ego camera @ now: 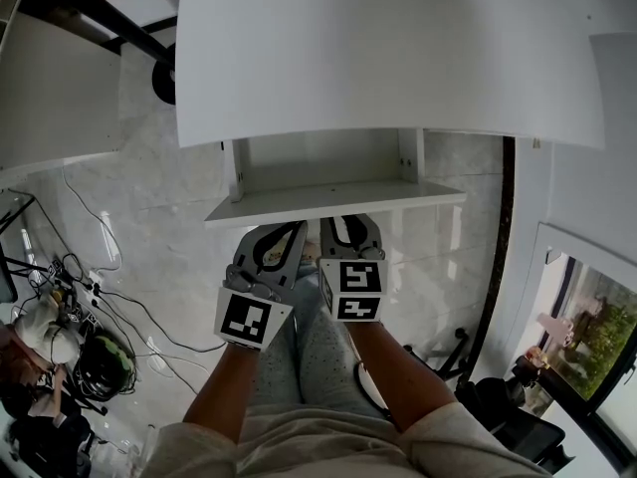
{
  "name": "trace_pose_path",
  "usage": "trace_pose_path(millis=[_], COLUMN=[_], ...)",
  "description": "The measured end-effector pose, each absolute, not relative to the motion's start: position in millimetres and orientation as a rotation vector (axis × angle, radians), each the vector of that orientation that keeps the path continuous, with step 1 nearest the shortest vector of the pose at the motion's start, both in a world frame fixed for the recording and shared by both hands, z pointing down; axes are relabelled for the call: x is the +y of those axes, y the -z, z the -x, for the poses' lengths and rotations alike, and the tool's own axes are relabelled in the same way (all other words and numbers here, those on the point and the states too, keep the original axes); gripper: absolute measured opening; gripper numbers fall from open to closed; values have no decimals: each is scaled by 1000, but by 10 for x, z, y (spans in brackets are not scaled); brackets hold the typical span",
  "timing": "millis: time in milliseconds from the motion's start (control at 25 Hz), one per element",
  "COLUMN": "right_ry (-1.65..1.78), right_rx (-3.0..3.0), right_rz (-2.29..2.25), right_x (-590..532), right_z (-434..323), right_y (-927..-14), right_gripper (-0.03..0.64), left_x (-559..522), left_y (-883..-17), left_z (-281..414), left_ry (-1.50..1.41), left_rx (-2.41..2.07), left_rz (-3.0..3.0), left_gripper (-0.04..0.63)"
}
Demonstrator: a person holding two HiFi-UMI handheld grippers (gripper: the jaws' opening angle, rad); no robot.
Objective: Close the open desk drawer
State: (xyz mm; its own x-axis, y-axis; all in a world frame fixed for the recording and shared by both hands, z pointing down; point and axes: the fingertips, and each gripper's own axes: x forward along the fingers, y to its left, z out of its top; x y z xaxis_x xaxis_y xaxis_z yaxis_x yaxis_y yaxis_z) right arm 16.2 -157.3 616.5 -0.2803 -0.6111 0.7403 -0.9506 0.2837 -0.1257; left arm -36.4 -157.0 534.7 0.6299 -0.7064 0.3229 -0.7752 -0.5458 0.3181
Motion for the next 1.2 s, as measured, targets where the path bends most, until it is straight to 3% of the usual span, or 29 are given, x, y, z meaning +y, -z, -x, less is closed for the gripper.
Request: trace_pose_path(millis=[1200], right_ry=[-784], right_rx=[-1987], right_rz=[-1373], right_x=[-2221], right_z=[-89], right_y=[-6112], right_gripper=[100], left_x=[-2236], left_y=[-5297], left_z=[414], left_ry=[-210], left_rx=[-1233], left_rz=[-2356], left_gripper=[17])
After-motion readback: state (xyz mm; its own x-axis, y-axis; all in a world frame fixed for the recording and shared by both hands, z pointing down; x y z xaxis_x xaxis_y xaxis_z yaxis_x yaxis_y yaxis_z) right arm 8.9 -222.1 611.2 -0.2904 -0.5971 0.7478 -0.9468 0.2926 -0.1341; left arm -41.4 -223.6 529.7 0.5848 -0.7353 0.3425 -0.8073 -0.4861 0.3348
